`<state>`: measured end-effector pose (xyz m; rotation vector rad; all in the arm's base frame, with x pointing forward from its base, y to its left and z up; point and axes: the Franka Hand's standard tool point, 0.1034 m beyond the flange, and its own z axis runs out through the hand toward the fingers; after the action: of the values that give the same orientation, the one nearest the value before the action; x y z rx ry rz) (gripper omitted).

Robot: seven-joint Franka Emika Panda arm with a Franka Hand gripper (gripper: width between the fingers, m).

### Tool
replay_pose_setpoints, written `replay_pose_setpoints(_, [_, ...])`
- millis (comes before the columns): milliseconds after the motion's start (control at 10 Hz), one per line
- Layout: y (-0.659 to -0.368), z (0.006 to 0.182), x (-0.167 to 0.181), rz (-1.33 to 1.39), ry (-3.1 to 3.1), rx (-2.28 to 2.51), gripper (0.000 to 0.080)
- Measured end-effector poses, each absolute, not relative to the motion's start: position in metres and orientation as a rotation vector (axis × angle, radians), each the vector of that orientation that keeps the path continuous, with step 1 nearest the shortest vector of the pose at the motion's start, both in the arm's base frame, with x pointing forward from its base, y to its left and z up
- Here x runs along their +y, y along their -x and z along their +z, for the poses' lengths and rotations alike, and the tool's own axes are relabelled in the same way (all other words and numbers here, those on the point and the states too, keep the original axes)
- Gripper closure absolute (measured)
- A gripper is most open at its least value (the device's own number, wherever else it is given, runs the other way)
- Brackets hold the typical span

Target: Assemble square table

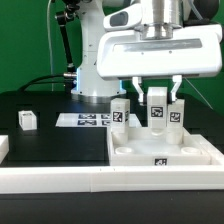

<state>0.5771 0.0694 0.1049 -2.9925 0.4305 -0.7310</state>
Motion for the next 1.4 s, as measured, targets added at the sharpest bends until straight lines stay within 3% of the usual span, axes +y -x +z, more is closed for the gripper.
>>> replay_pose_setpoints(200, [-0.580,0.106,0.090,-0.919,2.941,0.390,0.0509])
replay_pose_setpoints(500, [-0.578,0.099,0.090,-0.900,2.962,0.366,0.0509])
replay_pose_setpoints(900, [-0.583,0.093,0.115,-0.831,3.030,0.123,0.0509])
replay_pose_setpoints(1400, [-0.584,0.091,0.114,-0.843,3.032,0.121,0.0509])
